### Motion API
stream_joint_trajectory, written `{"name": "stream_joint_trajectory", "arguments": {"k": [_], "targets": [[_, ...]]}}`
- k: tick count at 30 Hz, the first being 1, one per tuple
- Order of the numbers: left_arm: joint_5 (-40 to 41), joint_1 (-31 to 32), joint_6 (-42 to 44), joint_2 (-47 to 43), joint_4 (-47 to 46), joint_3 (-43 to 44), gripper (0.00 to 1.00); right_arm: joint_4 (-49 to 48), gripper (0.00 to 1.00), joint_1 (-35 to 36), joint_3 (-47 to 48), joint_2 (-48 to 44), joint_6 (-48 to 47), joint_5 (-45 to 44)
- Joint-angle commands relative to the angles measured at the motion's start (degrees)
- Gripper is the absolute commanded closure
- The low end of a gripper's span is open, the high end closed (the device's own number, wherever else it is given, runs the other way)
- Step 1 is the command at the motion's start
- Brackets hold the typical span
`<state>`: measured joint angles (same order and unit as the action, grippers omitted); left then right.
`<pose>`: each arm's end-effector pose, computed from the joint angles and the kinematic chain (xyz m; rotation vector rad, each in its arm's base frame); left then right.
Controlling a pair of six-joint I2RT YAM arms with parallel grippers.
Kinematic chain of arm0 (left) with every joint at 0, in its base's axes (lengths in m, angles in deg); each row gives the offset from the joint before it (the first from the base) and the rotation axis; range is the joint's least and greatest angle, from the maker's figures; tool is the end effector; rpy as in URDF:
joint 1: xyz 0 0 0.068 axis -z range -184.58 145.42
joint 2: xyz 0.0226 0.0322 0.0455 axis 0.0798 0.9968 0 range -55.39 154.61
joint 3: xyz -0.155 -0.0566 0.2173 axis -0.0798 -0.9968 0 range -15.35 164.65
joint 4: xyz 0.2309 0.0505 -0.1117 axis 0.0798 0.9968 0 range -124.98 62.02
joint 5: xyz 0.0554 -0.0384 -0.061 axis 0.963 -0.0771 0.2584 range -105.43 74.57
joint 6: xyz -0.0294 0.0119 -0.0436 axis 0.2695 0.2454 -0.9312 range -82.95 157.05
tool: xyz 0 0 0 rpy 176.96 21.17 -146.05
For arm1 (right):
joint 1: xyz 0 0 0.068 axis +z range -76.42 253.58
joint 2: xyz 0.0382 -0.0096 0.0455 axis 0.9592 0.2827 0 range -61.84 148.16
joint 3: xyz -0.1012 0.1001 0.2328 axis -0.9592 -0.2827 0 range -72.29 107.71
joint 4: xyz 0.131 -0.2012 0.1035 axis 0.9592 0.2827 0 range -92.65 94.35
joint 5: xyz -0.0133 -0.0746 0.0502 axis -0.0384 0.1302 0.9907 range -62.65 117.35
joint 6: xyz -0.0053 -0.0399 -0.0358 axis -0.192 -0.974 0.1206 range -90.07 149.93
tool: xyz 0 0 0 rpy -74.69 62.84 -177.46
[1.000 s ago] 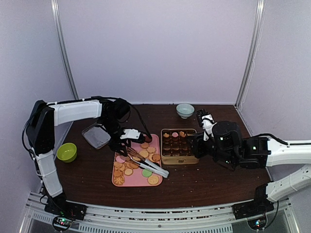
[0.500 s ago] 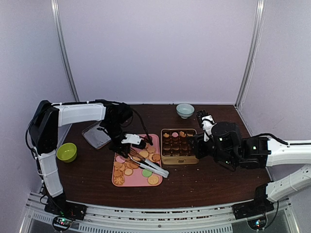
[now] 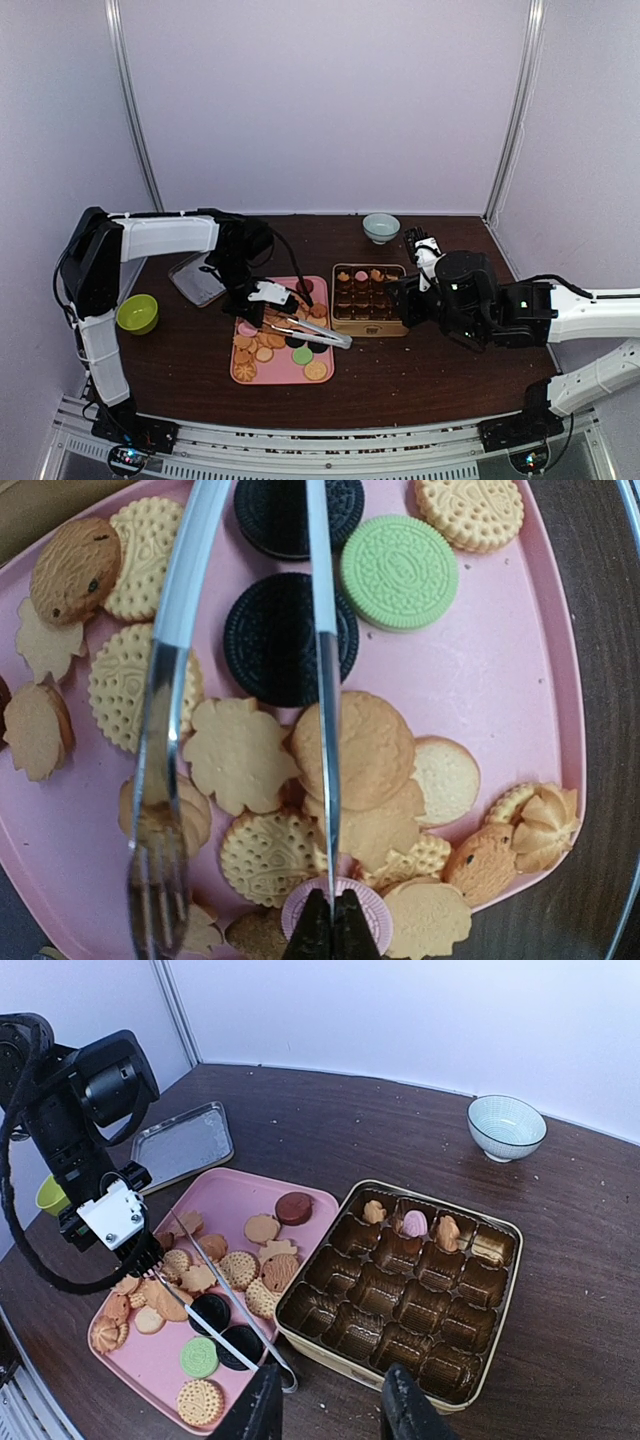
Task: Pack the cookies
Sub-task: Pick up the clamp from the plate.
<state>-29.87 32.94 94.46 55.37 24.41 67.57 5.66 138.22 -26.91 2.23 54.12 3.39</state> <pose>0.2829 -0.2283 0.1907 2.2382 2.0411 -0.3653 0.1204 0.2204 0.2811 -0.4534 1.9930 0.5621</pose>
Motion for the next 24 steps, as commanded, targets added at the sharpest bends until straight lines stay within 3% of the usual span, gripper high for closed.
{"name": "stream_joint_trajectory", "arguments": {"k": [1, 10, 18, 24], "targets": [[-3.29, 0.23, 0.57, -4.10, 3.78, 0.28, 1.00, -1.57, 0.65, 0.47, 1.12, -0.44, -0.87, 1.34], [-8.32, 2.22, 1.00, -12.50, 13.00, 1.66, 1.00, -1.97, 0.57, 0.43, 3.24, -0.46, -2.35, 3.05], [-24.43, 1.79, -2.07, -21.53, 22.51, 7.68, 1.00, -4.48, 0.27, -1.21, 3.08, -6.78, -4.52, 4.56], [-42.00, -3.12, -14.85, -25.99, 17.85, 9.13, 1.00, -13.77, 0.13, -4.01, -0.07, -13.36, -4.67, 14.46]]}}
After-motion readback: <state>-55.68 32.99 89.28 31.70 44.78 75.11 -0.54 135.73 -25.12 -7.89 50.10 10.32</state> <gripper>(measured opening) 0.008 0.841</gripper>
